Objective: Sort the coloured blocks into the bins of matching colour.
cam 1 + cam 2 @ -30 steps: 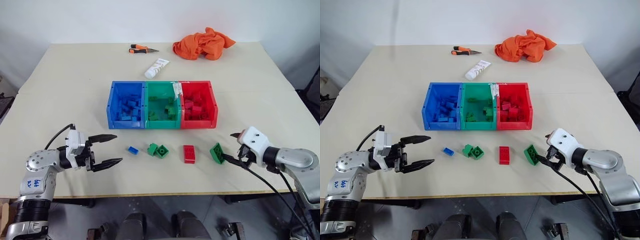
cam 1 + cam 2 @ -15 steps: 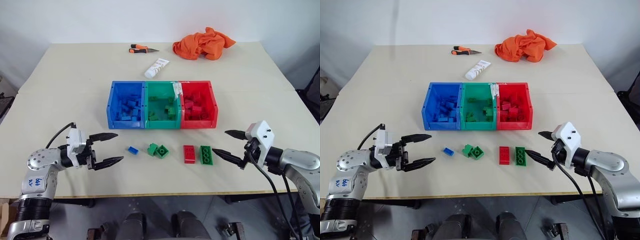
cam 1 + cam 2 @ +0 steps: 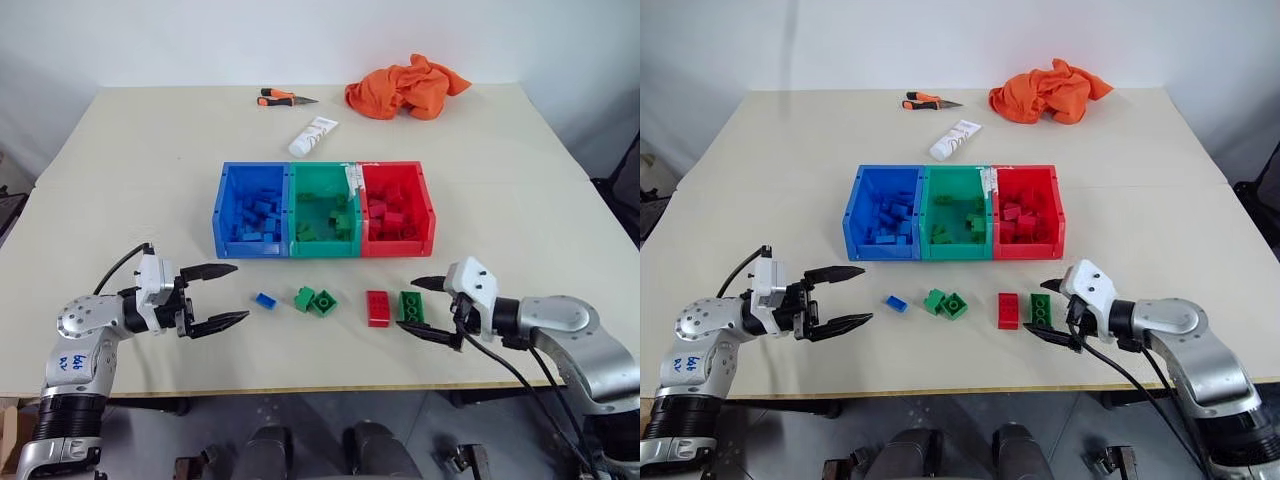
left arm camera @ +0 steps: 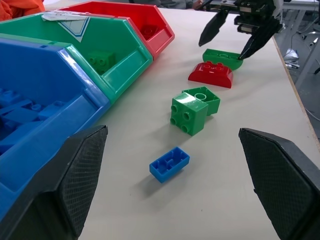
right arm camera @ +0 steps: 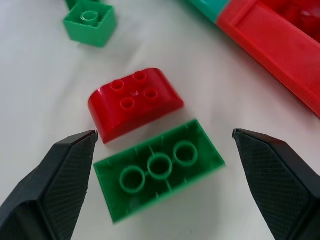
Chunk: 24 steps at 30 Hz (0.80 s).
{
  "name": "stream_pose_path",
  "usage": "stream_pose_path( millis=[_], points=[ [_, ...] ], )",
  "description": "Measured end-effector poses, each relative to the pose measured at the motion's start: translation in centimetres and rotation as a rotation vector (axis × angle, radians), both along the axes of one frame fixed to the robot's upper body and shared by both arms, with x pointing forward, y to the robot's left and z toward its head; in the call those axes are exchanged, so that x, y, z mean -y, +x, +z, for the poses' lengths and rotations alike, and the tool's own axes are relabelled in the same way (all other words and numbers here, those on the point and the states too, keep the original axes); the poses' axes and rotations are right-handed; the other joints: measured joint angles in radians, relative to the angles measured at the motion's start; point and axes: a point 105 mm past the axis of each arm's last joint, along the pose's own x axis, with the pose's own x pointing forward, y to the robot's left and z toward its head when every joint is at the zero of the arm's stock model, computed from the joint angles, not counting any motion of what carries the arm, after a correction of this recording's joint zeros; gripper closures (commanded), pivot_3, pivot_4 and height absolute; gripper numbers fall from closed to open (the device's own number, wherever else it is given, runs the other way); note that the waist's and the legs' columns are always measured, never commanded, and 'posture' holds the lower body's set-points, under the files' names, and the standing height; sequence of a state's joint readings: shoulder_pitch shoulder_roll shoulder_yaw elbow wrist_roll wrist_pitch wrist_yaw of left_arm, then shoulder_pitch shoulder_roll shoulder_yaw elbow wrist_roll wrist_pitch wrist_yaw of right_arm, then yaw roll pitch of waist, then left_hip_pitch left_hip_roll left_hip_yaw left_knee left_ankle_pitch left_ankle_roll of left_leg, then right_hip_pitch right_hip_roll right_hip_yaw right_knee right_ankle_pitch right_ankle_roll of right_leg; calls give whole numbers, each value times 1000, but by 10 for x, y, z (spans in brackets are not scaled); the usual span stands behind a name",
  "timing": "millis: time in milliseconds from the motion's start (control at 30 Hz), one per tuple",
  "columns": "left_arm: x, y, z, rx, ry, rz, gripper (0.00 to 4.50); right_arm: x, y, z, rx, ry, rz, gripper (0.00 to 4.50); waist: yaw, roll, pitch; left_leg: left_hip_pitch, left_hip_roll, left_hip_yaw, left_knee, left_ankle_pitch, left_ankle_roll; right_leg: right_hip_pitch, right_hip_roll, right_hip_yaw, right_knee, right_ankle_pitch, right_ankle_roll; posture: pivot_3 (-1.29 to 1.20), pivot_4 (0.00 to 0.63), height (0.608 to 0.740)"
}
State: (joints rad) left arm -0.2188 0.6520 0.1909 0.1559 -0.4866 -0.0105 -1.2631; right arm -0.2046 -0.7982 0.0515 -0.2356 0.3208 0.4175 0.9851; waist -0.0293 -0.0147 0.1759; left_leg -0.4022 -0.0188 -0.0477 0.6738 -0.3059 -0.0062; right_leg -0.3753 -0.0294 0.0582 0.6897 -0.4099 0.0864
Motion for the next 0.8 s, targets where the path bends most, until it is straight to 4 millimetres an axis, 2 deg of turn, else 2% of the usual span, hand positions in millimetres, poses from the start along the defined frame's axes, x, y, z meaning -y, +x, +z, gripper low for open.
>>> stream_pose_path(
  millis=[167, 267, 300, 400, 733, 767, 800],
  points=[
    [0, -5, -2, -1, 5, 10, 36, 3, 4, -16, -29, -78, 55, 0, 1, 0, 0, 0, 0, 0, 0, 0, 0, 0, 0, 0, 0, 0, 0, 0, 150, 740],
    [-1, -7, -4, -7, 5, 21, 36, 4, 6, -16, -25, -86, 74, 0, 1, 0, 0, 0, 0, 0, 0, 0, 0, 0, 0, 0, 0, 0, 0, 0, 150, 740],
    [0, -8, -4, -4, 7, 22, 7, 5, 6, -17, -24, -89, 79, 172, 1, 0, 0, 0, 0, 0, 0, 0, 0, 0, 0, 0, 0, 0, 0, 0, 150, 740],
    [-2, -9, -3, 4, 6, 35, 0, 6, 7, -17, -23, -87, 89, 883, 1, 0, 0, 0, 0, 0, 0, 0, 0, 0, 0, 0, 0, 0, 0, 0, 150, 740],
    [-4, -8, -2, 5, 4, 50, 0, 9, 11, -8, -14, -37, 41, 4196, 0, 0, 0, 0, 0, 0, 0, 0, 0, 0, 0, 0, 0, 0, 0, 0, 150, 740],
    [-4, -8, -2, 6, 4, 50, 0, 10, 11, -6, -10, -27, 32, 4479, 1, 0, 0, 0, 0, 0, 0, 0, 0, 0, 0, 0, 0, 0, 0, 0, 150, 740],
    [-3, -8, -2, 7, 4, 50, 0, 10, 11, -1, 3, -10, 20, 4479, 1, 0, 0, 0, 0, 0, 0, 0, 0, 0, 0, 0, 0, 0, 0, 0, 150, 740]
  ],
)
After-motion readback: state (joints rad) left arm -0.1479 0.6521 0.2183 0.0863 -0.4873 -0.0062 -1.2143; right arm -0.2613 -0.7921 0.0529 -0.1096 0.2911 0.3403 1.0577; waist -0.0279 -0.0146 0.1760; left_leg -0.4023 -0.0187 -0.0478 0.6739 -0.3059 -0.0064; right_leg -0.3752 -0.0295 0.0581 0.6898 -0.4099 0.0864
